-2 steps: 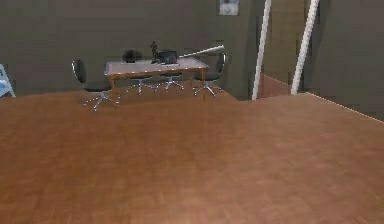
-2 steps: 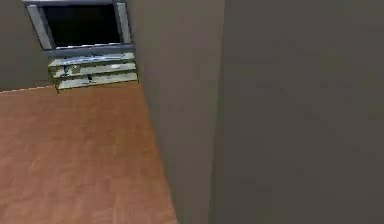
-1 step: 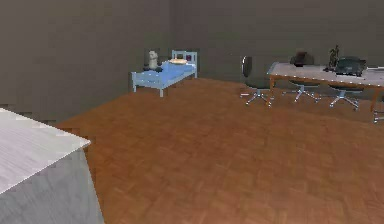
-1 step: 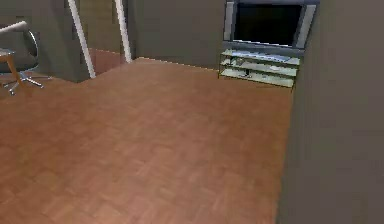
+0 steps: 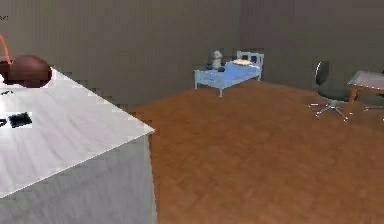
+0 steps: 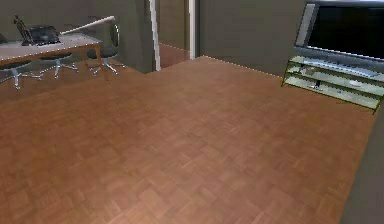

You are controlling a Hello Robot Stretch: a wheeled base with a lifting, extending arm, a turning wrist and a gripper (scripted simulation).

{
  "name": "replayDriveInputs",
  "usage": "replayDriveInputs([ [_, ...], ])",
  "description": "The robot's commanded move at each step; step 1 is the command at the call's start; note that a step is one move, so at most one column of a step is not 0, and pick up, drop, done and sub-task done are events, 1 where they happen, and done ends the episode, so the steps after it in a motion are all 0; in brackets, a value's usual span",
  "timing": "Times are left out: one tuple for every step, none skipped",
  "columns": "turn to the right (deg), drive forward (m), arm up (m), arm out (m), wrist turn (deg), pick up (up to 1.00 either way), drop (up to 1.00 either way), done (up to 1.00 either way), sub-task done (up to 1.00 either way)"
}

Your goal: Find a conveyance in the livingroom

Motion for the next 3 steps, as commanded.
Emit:
replayDriveInputs([
  [0.0, 0.1, 0.0, 0.0, 0.0, 0.0, 0.0, 0.0, 0.0],
  [45.0, 0.0, 0.0, 0.0, 0.0, 0.0, 0.0, 0.0, 0.0],
  [42.0, 0.0, 0.0, 0.0, 0.0, 0.0, 0.0, 0.0, 0.0],
])
